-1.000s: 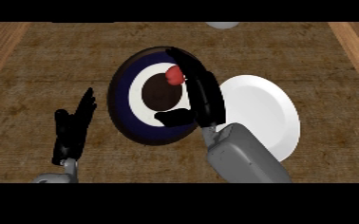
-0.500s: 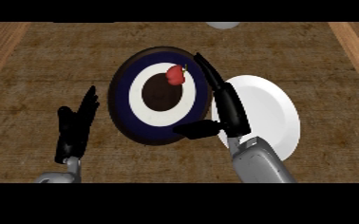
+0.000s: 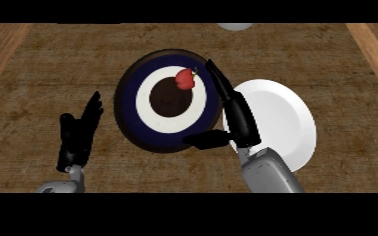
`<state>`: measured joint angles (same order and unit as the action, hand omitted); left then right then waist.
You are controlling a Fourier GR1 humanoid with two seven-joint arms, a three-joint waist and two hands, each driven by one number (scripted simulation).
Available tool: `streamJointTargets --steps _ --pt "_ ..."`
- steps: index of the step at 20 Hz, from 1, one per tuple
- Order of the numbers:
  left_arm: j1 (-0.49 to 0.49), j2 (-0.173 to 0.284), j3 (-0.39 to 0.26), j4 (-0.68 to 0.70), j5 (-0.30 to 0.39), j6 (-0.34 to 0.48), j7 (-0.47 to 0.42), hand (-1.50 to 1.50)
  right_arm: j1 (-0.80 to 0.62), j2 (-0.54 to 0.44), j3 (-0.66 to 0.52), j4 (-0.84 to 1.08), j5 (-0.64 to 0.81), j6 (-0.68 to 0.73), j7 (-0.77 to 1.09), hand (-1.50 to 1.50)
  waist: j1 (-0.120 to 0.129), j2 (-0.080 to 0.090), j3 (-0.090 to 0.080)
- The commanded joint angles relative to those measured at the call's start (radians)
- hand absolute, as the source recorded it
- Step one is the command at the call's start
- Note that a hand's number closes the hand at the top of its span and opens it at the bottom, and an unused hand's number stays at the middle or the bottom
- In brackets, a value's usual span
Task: Pick the bell pepper from the plate and place it in the plate
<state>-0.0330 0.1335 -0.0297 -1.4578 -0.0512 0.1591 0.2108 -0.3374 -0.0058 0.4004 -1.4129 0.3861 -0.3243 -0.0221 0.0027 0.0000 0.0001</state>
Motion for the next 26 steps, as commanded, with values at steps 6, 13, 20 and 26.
streamJointTargets --steps 6,13,20,26 --pt "-0.002 -0.01 0.015 -0.013 -0.021 -0.016 0.019 0.0 -0.017 0.006 0.006 0.087 0.08 -0.109 0.024 -1.5 0.001 0.0 0.0" --pt "0.018 -0.043 0.015 0.008 -0.04 -0.008 -0.024 0.0 -0.11 0.006 -0.019 0.231 0.058 -0.148 0.026 -1.5 0.005 0.001 0.0" --pt "-0.007 -0.002 0.071 -0.021 -0.012 -0.061 0.019 0.0 0.027 -0.032 -0.158 0.091 0.089 -0.006 -0.039 -1.5 -0.001 0.0 0.0" --pt "-0.021 -0.044 0.051 -0.001 -0.033 -0.041 0.002 0.0 0.038 -0.063 -0.226 0.088 0.107 0.017 -0.05 -1.5 -0.001 0.0 0.0"
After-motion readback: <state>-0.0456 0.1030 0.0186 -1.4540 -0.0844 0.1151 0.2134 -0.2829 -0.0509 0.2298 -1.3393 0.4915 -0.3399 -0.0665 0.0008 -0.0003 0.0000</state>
